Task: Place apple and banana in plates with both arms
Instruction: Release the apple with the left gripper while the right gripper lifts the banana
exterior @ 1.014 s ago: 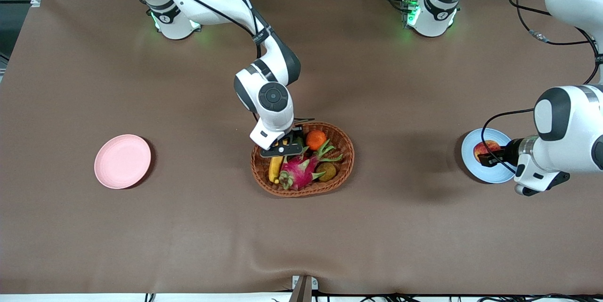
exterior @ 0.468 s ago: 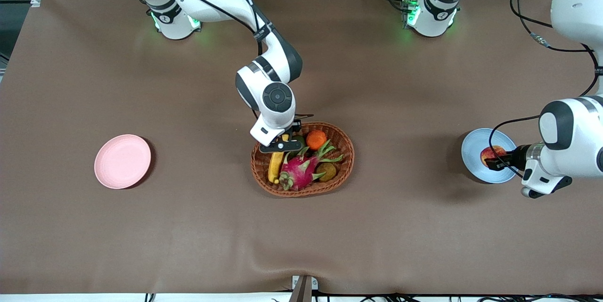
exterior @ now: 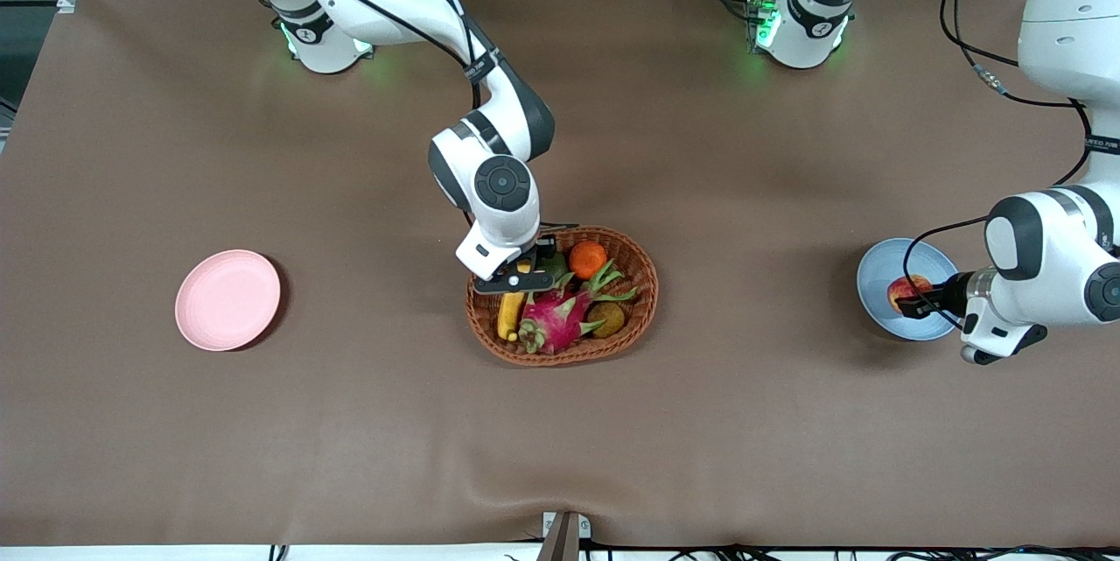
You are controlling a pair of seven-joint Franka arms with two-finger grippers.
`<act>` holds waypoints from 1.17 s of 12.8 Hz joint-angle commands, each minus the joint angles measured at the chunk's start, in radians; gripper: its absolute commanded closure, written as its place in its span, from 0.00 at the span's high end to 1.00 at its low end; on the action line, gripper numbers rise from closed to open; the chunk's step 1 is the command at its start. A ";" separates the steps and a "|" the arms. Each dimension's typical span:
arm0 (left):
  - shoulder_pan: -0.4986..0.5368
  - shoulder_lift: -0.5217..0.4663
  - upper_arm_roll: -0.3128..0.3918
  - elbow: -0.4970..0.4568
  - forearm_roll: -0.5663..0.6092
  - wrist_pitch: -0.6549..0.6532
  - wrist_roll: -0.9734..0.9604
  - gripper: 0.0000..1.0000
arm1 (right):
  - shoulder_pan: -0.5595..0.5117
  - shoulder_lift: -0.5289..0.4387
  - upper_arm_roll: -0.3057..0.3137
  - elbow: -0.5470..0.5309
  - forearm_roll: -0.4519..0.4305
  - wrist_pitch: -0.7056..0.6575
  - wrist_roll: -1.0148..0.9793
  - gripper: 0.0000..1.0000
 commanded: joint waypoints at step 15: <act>0.011 -0.208 -0.085 0.098 0.016 -0.170 0.010 1.00 | -0.003 0.037 0.009 -0.004 0.007 0.052 0.150 0.04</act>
